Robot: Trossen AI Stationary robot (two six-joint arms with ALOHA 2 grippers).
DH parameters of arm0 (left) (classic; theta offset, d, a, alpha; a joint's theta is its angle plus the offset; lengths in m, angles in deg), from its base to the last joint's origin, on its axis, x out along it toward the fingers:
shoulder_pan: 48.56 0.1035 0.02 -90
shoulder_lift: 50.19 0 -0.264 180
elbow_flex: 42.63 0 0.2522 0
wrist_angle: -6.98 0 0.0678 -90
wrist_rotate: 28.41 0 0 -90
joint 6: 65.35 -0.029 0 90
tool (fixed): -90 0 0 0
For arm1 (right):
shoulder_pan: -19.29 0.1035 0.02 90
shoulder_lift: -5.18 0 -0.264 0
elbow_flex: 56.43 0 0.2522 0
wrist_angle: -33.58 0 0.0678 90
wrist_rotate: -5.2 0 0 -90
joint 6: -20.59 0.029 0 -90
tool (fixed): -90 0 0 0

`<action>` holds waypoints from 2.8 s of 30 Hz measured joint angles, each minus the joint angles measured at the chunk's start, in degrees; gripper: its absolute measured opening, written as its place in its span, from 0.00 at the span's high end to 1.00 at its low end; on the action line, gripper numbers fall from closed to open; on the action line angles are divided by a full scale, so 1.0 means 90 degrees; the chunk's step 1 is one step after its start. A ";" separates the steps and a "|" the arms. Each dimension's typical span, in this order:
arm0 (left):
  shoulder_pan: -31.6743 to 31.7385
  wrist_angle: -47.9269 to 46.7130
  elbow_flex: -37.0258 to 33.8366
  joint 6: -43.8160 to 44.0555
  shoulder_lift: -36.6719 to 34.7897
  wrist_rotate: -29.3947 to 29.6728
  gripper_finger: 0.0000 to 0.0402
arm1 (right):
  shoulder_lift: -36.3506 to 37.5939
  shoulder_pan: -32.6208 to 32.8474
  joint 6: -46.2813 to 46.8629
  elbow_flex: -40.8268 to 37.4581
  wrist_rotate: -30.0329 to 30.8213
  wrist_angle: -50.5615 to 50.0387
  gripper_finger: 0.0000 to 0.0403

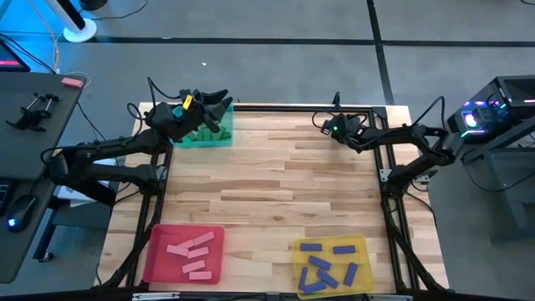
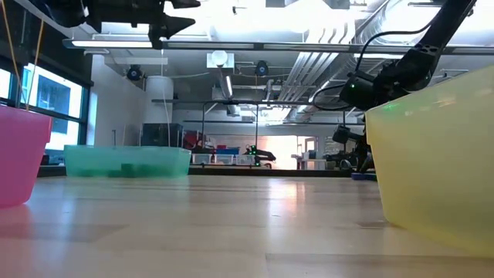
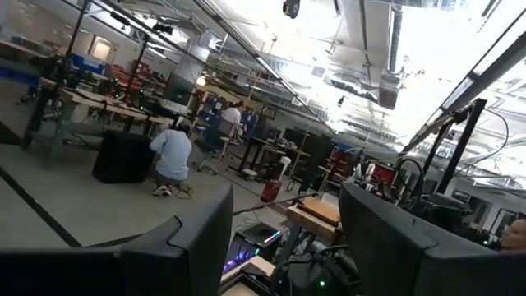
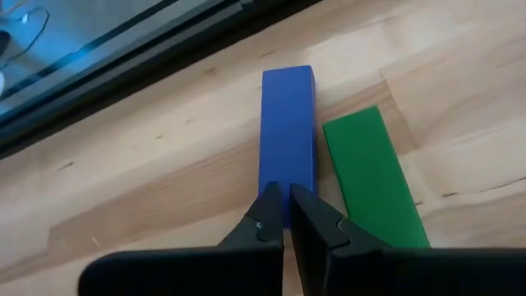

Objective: Sort blocks
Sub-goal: Put the blue block into the yellow bin

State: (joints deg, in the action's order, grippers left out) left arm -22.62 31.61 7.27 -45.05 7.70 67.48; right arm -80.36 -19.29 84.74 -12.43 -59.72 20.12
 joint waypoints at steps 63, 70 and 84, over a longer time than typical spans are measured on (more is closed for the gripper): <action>-0.2614 -0.2229 -0.0002 0.1236 0.0012 -0.0585 0.49 | -0.1241 0.5822 0.0872 0.1870 -0.3554 -0.2005 1.00; -0.2769 -0.2229 -0.0002 0.1180 0.0012 0.0124 0.49 | -0.0489 0.6335 0.1687 0.1841 -0.2661 -0.4092 1.00; -0.2759 -0.2146 -0.0005 0.0892 0.0012 0.0265 0.49 | 0.0517 0.6427 0.1392 0.2160 -0.2339 -0.4736 1.00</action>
State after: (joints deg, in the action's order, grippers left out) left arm -47.45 12.30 7.23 -37.03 7.81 69.86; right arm -75.70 38.56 97.26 7.01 -80.77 -22.50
